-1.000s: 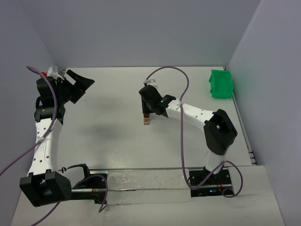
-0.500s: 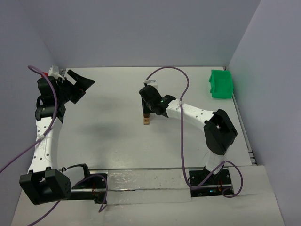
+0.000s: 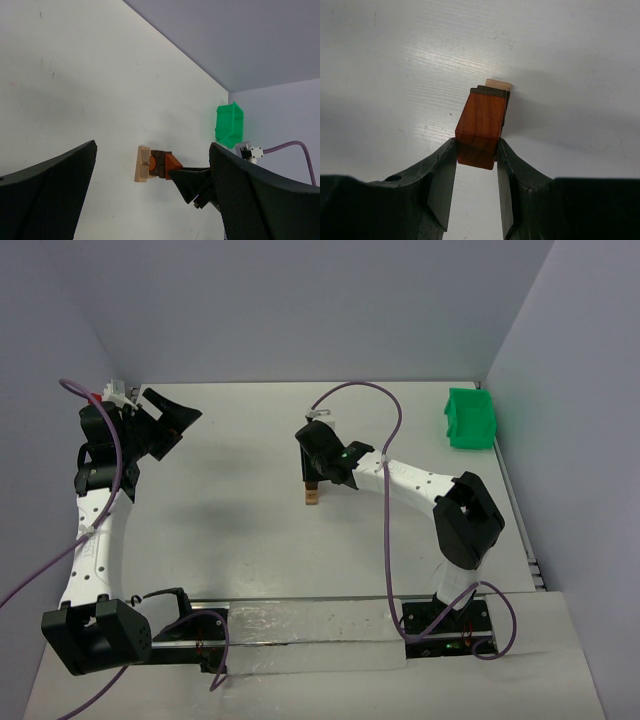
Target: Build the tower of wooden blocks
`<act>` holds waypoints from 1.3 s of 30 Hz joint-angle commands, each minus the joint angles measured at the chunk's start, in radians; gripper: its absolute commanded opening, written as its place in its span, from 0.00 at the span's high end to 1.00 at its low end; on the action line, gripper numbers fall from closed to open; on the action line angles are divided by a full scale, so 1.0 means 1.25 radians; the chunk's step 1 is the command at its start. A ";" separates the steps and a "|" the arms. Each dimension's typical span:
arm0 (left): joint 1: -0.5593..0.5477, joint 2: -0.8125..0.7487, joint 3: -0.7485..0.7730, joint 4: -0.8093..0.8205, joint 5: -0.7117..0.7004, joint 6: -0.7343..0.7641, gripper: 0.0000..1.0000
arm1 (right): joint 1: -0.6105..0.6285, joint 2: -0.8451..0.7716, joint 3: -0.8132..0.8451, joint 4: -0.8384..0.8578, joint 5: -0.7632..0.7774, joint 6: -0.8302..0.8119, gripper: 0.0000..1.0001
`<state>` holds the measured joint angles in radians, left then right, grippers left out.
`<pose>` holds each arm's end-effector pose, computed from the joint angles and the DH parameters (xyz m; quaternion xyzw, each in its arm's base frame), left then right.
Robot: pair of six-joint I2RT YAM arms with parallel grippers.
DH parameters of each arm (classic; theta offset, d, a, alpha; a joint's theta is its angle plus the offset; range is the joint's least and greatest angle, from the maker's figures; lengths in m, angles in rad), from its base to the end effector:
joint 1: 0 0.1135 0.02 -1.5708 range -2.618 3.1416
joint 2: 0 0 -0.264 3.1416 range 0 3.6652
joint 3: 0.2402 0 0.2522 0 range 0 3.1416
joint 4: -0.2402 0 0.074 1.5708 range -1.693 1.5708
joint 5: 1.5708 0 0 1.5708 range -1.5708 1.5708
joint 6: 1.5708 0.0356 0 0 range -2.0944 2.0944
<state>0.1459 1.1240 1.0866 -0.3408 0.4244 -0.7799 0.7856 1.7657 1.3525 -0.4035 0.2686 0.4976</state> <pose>0.2513 0.0221 0.3631 -0.2554 0.7766 -0.3367 0.4673 0.2850 0.2718 0.2501 -0.0834 0.9189 0.1186 0.3668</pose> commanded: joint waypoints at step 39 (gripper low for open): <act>0.006 0.111 0.219 -0.265 0.010 0.451 0.01 | -0.091 -0.258 0.113 -0.063 -0.168 -0.193 0.00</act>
<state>0.1467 1.2313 1.2905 -0.5059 0.4560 -0.4766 0.7702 1.6172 1.4266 -0.4507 0.1419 0.3670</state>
